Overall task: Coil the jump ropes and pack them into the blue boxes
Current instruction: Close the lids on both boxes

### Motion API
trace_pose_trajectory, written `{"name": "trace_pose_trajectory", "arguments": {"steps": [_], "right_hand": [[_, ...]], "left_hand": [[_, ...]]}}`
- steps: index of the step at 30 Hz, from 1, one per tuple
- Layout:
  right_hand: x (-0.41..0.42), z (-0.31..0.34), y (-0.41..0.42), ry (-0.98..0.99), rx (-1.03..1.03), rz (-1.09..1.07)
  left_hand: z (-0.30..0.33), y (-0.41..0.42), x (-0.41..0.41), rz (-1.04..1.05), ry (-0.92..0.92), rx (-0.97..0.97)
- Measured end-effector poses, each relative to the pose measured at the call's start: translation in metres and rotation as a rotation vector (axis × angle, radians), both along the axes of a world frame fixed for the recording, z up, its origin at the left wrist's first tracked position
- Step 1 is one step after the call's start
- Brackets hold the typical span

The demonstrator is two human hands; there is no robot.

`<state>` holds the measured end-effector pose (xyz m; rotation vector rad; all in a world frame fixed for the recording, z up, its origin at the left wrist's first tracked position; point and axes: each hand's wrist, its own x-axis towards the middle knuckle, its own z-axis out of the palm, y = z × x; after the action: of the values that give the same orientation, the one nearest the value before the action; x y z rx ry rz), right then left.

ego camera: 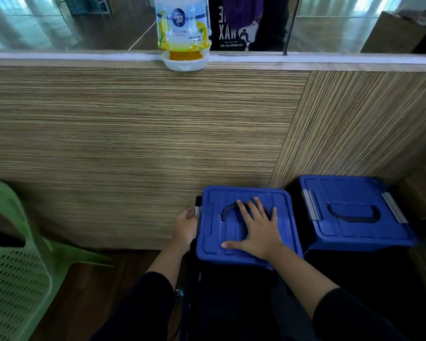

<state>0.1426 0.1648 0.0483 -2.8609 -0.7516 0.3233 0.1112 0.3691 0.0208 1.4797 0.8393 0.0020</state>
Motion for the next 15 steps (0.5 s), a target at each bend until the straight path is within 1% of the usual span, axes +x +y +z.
{"name": "trace_pose_trajectory", "arguments": {"steps": [4,10,15], "right_hand": [[0.0,-0.002,0.0,0.069,-0.012,-0.016],[0.004,-0.002,-0.001,0.107,-0.072,0.07],[0.015,-0.004,0.001,0.155,-0.106,0.074]], "left_hand": [[0.002,0.0,-0.003,-0.027,-0.007,0.055],[0.003,0.004,-0.002,0.008,-0.025,0.012],[0.007,0.003,-0.002,0.017,-0.03,0.006]]}}
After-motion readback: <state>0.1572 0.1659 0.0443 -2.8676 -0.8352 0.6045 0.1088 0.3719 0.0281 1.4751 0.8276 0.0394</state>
